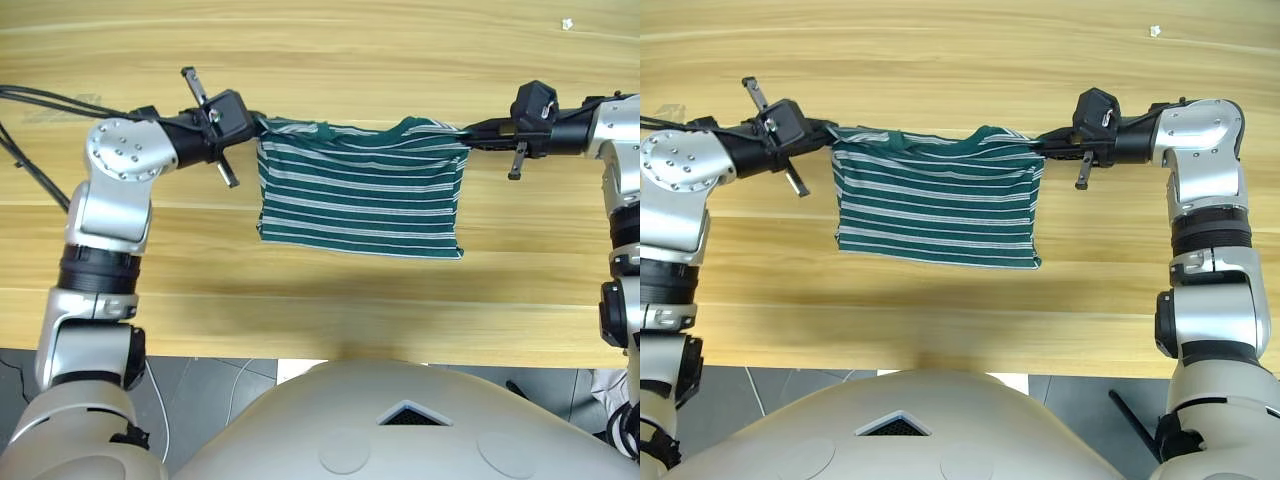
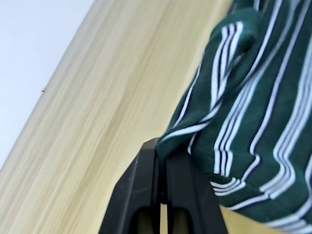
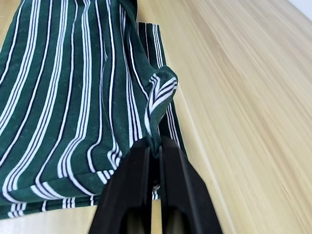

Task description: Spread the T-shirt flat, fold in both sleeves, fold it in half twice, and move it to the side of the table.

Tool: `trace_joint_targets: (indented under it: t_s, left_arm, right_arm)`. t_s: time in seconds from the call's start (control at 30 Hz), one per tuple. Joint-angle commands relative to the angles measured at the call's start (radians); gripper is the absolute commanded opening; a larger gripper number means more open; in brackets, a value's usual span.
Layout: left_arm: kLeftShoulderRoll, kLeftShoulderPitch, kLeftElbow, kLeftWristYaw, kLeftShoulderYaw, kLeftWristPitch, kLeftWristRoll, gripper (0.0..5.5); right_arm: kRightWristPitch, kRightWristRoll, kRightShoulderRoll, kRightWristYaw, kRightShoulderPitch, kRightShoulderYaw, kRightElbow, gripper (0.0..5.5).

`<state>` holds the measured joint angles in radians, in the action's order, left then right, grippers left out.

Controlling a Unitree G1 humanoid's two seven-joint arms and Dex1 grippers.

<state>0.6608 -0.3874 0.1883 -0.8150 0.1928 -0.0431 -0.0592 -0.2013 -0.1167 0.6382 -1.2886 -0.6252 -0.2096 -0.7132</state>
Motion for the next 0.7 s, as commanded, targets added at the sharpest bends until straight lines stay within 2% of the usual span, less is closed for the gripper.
trace_joint_targets:
  t_s: [0.03,0.13,0.2,0.27,0.47,0.57,0.7]
  left_arm:
    - [-0.036,-0.059,0.096,0.031,0.007,0.050,-0.030,0.00]
    - [-0.057,-0.072,0.143,0.038,0.002,0.078,-0.029,0.00]
    - [-0.054,-0.057,0.146,0.008,0.011,0.085,-0.020,0.00]
    - [-0.059,-0.057,0.161,0.031,0.006,0.093,-0.030,0.51]
    - [-0.106,-0.114,0.286,0.253,-0.070,0.077,-0.063,1.31]
    - [-0.117,-0.096,0.330,0.304,-0.099,0.068,-0.055,1.83]
    - [-0.124,-0.042,0.311,0.312,-0.113,0.075,-0.044,2.43]
  right_arm:
    - [-0.045,0.041,-0.020,0.017,-0.051,0.005,-0.076,0.02]
    - [-0.068,0.073,-0.034,0.043,-0.060,0.001,-0.133,0.02]
    - [-0.080,0.091,-0.044,0.063,-0.059,0.002,-0.157,0.49]
    - [-0.096,0.103,-0.055,0.092,-0.064,0.009,-0.182,0.88]
    - [-0.198,0.246,-0.042,0.270,-0.079,-0.030,-0.295,1.75]
    - [-0.241,0.335,-0.026,0.334,-0.070,-0.073,-0.324,1.75]
    - [-0.301,0.315,-0.059,0.342,-0.067,-0.052,-0.311,1.75]
